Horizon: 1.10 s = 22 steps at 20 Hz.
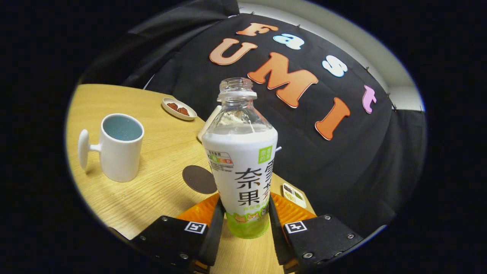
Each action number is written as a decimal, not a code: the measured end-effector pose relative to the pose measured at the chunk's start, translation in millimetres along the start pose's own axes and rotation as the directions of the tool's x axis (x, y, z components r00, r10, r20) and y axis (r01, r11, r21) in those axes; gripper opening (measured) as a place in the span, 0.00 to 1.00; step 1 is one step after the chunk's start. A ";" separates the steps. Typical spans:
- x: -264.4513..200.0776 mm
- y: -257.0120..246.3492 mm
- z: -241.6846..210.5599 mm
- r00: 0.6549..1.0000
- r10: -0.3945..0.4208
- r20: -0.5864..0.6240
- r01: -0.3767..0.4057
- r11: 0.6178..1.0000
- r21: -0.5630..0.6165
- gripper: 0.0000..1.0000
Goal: Take the bottle from table, then pour the juice into the cup, finally place the bottle on the coaster
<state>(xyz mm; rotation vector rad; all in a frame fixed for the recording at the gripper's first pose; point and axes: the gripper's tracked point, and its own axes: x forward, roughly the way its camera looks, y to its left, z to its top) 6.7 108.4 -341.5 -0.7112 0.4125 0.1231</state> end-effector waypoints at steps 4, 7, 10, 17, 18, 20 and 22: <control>0.2 -2.7 12.3 1.000 -0.022 0.019 0.025 0.990 -0.137 0.60; 2.4 -4.2 24.0 0.998 -0.039 0.048 0.050 0.966 -0.254 0.60; 10.3 1.7 32.9 0.997 -0.041 0.069 0.063 0.936 -0.347 0.60; 9.6 12.0 42.5 0.992 -0.022 0.124 0.083 0.854 -0.514 0.60; 9.9 15.1 41.5 0.991 -0.013 0.131 0.082 0.839 -0.537 0.60; 8.4 21.2 39.3 0.990 0.004 0.141 0.079 0.811 -0.580 0.60; 7.4 24.4 40.2 0.988 0.016 0.155 0.083 0.787 -0.611 0.60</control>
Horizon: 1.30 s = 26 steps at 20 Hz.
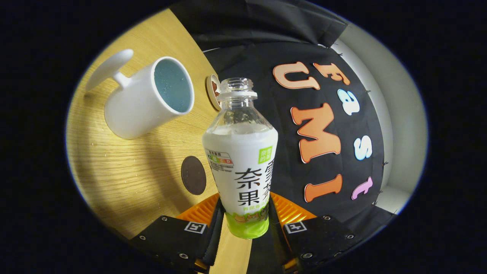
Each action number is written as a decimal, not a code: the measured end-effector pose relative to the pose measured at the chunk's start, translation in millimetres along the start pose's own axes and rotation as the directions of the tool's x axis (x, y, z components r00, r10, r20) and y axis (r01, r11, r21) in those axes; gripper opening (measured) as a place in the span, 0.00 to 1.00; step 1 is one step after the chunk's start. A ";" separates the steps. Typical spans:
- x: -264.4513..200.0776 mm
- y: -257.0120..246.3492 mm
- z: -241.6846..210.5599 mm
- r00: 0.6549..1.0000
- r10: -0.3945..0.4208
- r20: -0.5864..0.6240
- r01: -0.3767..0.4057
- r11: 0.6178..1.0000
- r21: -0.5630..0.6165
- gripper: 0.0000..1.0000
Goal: Take the bottle from table, then pour the juice into the cup, finally place the bottle on the coaster
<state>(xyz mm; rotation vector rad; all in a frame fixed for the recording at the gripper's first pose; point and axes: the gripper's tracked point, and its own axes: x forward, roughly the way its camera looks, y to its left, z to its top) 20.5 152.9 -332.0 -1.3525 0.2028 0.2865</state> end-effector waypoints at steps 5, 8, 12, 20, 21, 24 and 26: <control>3.8 -8.4 8.2 0.999 -0.023 0.042 0.027 0.995 -0.100 0.60; 5.8 -11.9 11.7 0.998 -0.029 0.050 0.036 0.988 -0.152 0.60; 9.8 -12.9 17.2 0.997 -0.020 0.071 0.036 0.971 -0.235 0.60; 12.7 -18.8 23.0 0.996 -0.032 0.086 0.057 0.949 -0.311 0.60; 12.3 -19.0 23.2 0.996 -0.030 0.085 0.056 0.947 -0.317 0.60; 14.3 -21.1 22.3 0.997 -0.033 0.076 0.056 0.944 -0.326 0.60; 15.1 -21.8 21.5 0.997 -0.038 0.073 0.060 0.943 -0.327 0.60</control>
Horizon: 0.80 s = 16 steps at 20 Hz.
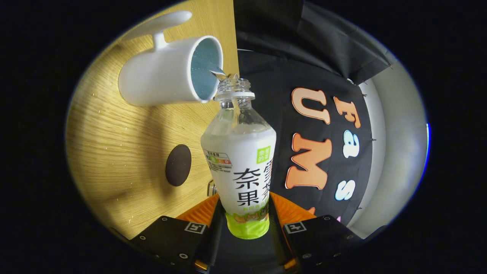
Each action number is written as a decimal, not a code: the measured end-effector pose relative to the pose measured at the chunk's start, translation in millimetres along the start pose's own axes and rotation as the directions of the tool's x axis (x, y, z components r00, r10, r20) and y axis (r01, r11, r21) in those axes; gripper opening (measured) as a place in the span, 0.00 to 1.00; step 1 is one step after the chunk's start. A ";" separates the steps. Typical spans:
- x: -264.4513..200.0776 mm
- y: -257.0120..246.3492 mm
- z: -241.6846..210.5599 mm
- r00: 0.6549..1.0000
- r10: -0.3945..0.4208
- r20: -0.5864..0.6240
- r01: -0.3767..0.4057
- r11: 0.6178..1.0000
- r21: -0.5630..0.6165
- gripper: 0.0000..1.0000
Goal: Take the bottle from table, then pour the juice into the cup, finally place the bottle on the coaster
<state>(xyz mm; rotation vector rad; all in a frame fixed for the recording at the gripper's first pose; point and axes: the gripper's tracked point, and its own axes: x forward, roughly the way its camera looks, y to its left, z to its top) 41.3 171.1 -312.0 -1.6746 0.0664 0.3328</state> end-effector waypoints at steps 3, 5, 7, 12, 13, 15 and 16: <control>-1.2 -1.6 1.5 1.000 -0.004 0.002 0.004 1.000 -0.007 0.60; -1.1 -4.3 2.2 1.000 -0.011 0.009 0.012 1.000 -0.021 0.60; -1.8 -6.2 1.9 1.000 -0.019 0.011 0.019 0.999 -0.031 0.60; -0.8 -10.8 1.8 0.999 -0.032 0.017 0.033 0.997 -0.064 0.60; -1.6 -11.1 1.6 0.999 -0.032 0.016 0.033 0.997 -0.065 0.60; -1.1 -11.0 0.3 0.999 -0.037 0.017 0.038 0.997 -0.066 0.60; -0.6 -11.5 1.0 0.999 -0.039 0.019 0.040 0.997 -0.072 0.60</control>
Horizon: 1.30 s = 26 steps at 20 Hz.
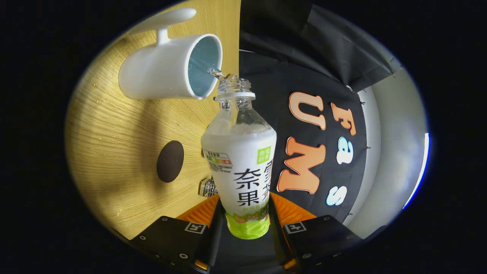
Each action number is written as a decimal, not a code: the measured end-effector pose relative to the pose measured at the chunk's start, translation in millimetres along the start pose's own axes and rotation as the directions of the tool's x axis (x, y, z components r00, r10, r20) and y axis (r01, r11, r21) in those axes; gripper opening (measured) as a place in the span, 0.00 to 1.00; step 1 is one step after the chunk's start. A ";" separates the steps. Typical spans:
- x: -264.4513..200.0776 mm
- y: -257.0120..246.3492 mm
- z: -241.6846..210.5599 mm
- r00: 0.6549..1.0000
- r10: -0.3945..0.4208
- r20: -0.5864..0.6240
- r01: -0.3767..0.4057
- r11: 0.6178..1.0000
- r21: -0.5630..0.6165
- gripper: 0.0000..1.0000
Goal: Take the bottle from table, then pour the juice into the cup, finally place the bottle on the coaster
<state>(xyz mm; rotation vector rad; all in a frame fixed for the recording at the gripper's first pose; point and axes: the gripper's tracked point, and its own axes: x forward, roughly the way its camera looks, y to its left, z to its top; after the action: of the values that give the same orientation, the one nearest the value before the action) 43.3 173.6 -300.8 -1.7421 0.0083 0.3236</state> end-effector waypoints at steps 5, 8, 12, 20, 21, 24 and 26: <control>-0.8 -6.0 0.6 1.000 -0.015 0.002 0.015 1.000 -0.023 0.60; 0.2 -9.4 1.1 1.000 -0.027 0.010 0.028 0.999 -0.040 0.60; 0.7 -14.4 2.4 0.999 -0.037 0.017 0.038 0.997 -0.074 0.60; 0.1 -29.9 10.5 0.997 -0.064 0.046 0.069 0.990 -0.126 0.59; -0.3 -31.5 11.0 0.997 -0.065 0.048 0.071 0.988 -0.135 0.60; 1.1 -35.2 10.8 0.996 -0.073 0.049 0.080 0.985 -0.153 0.60; 1.1 -36.2 12.1 0.995 -0.078 0.054 0.086 0.982 -0.167 0.60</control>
<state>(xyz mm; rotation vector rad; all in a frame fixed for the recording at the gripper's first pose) 48.4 192.6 -268.1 -1.8966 -0.1287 0.3125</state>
